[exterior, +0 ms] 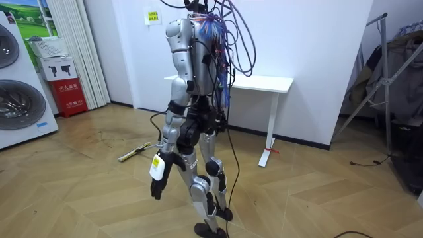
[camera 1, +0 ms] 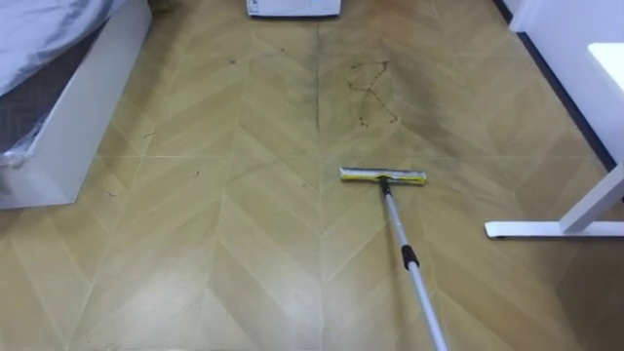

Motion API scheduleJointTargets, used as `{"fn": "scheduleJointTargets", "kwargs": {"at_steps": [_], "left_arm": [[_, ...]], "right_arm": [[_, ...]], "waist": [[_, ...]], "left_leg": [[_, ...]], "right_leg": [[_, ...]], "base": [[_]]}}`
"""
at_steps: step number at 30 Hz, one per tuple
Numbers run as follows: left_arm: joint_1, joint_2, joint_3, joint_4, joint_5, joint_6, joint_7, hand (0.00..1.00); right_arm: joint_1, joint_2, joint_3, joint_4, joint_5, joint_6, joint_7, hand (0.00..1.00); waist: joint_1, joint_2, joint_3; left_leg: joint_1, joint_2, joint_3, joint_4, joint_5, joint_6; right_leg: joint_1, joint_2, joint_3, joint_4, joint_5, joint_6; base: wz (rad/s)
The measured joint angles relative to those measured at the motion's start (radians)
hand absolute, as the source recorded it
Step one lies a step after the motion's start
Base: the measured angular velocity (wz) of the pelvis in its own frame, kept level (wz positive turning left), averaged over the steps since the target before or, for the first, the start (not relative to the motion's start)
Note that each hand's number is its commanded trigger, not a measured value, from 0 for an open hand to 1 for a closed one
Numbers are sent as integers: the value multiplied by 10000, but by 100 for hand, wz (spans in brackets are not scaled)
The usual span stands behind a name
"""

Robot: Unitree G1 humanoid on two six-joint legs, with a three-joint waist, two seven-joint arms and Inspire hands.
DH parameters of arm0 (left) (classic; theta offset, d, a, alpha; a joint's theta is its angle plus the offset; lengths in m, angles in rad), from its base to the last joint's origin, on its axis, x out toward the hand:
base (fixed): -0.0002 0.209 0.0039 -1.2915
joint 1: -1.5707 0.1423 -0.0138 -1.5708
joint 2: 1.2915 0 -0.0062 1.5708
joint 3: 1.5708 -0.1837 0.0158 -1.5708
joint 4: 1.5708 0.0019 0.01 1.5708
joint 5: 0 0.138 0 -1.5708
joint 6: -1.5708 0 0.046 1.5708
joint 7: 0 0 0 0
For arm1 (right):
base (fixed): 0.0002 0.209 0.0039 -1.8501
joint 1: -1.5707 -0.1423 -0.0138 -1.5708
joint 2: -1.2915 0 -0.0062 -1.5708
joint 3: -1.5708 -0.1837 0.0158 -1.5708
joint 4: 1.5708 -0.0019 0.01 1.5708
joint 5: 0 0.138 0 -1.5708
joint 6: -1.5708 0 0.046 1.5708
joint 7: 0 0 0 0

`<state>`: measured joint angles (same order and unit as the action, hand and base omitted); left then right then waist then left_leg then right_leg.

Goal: Mop floor

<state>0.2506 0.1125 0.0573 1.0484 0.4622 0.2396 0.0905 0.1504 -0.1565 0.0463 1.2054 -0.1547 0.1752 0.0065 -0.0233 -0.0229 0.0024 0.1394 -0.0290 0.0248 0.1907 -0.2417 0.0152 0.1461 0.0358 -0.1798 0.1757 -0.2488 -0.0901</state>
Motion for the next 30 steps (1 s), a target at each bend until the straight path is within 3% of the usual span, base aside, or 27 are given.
{"fn": "scheduleJointTargets", "kwargs": {"at_steps": [7, 13, 16, 19, 21, 25, 26, 28, 30], "left_arm": [[-296, -44, -2, 429, 23, 3, -297, 0], [-453, -48, -15, 609, 15, 12, -343, 0], [-806, -77, -13, 944, 8, -8, -340, 0], [-1080, -73, 14, 1170, -6, -30, -321, 0], [-1093, -67, 2, 1200, -4, -41, -344, 0], [-1093, -79, 7, 1231, -20, -42, -380, 0], [-1101, -95, 28, 1185, -32, -44, -381, 0], [-1094, -68, -1, 1197, -240, -45, -391, 0], [-1098, 20, -26, 1213, -613, -51, -410, 0]], "right_arm": [[-304, -10, -3, 391, 220, 34, -17, 100], [-372, -21, 97, 367, 687, 163, 65, 100], [-479, -21, 91, 451, 867, 163, 47, 100], [-647, -57, 109, 869, 1131, 162, -71, 100], [-659, -103, 209, 1194, 1604, 168, -129, 100], [-711, -113, 270, 1616, 2408, 206, -151, 100], [-829, -141, 268, 1734, 2543, 229, -177, 100], [-1025, -178, 162, 1857, 2631, 219, -177, 100], [-1449, -332, 32, 2112, 2628, 226, -98, 100]], "waist": [[16, 59, -7], [19, 24, -12], [3, 75, 5], [35, 129, 8], [84, 224, 21], [247, 256, 97], [380, 281, 115], [485, 236, 187], [548, 293, 175]], "left_leg": [[-933, -10, -1, 610, -66, 104], [-2140, -94, 44, 1445, -134, 202], [-2947, -164, 18, 2036, -139, 210], [-3832, -204, 47, 2842, -396, 309], [-4572, -213, 12, 3799, -738, 295], [-5605, -370, -28, 5196, -985, 189], [-6017, -377, -14, 5864, -1055, 72], [-6767, -345, 38, 7165, -1044, -43], [-7739, -182, 106, 8850, -643, -486]], "right_leg": [[-818, -86, -171, 446, -59, -36], [-2091, -321, -258, 1522, -385, -55], [-2795, -480, -382, 2060, -490, -62], [-3673, -658, -471, 2998, -833, -78], [-4379, -803, -566, 3885, -1229, -116], [-5235, -1178, -744, 5217, -1833, -159], [-5509, -1254, -754, 5698, -2046, -183], [-5809, -1430, -906, 6406, -2417, -247], [-6073, -1492, -1001, 7162, -2865, -323]], "base": [[15], [9], [13], [15], [15], [18], [17], [20], [16]]}}
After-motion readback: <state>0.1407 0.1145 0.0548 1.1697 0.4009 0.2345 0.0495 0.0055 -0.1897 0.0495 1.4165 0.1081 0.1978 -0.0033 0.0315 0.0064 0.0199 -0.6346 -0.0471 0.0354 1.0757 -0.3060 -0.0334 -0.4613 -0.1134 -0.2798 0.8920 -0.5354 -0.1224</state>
